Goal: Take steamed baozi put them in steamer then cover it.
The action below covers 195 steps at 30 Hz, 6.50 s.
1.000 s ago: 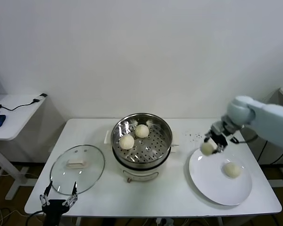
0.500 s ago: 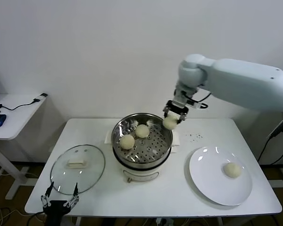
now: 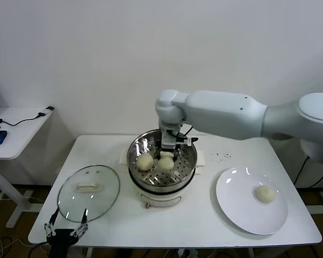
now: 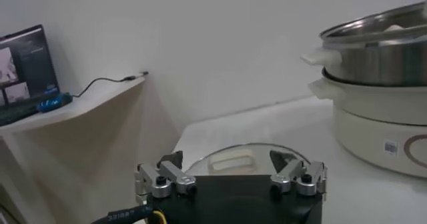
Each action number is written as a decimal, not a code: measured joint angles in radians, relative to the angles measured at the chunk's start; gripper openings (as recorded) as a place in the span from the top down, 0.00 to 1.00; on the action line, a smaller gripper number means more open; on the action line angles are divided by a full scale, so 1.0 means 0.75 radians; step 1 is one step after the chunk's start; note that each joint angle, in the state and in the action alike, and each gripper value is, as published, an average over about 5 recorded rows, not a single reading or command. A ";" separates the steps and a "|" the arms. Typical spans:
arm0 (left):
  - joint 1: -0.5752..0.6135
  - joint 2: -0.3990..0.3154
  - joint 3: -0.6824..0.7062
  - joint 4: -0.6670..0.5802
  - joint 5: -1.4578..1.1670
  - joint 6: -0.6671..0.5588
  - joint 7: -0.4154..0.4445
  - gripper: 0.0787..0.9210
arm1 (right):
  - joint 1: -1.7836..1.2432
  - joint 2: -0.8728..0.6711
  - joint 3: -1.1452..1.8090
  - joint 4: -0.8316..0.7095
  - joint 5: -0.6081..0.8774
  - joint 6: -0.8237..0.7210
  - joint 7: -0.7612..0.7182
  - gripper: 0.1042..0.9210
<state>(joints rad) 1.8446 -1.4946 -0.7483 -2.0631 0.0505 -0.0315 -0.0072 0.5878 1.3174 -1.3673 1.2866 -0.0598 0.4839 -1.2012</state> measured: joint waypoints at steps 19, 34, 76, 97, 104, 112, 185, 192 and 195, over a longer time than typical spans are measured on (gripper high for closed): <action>-0.004 0.000 -0.003 0.021 -0.005 -0.007 0.000 0.12 | -0.102 0.050 0.023 -0.025 -0.062 0.045 -0.005 0.15; -0.008 0.005 0.000 0.018 -0.007 -0.008 -0.002 0.12 | -0.009 -0.047 0.052 -0.017 0.034 -0.027 0.044 0.12; -0.015 0.000 0.017 -0.006 0.001 0.003 -0.004 0.12 | -0.619 -1.115 0.458 -0.043 0.216 -0.983 0.146 0.12; -0.020 -0.009 -0.005 0.002 -0.004 0.005 -0.005 0.12 | -0.823 -1.005 0.617 -0.219 0.041 -0.989 0.134 0.20; -0.021 -0.009 -0.007 0.002 -0.003 0.006 -0.006 0.12 | -0.826 -0.998 0.622 -0.227 0.043 -0.995 0.127 0.42; -0.018 -0.004 -0.009 0.002 -0.010 0.004 -0.006 0.12 | -0.772 -1.005 0.578 -0.209 0.102 -1.012 0.124 0.47; -0.090 0.059 0.045 0.060 -0.088 -0.021 0.003 0.12 | 0.155 -0.036 -0.475 -0.177 1.282 -1.287 0.435 0.12; -0.106 0.054 0.045 0.053 -0.086 -0.015 0.004 0.12 | 0.205 -0.101 -0.425 -0.149 1.282 -1.266 0.424 0.12; -0.113 0.054 0.042 0.052 -0.086 -0.011 0.004 0.12 | 0.225 -0.149 -0.392 -0.136 1.290 -1.241 0.429 0.12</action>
<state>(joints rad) 1.7601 -1.4542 -0.7169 -2.0242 -0.0138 -0.0401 -0.0043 0.7567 1.2057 -1.6612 1.1845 0.9075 -0.4467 -0.8792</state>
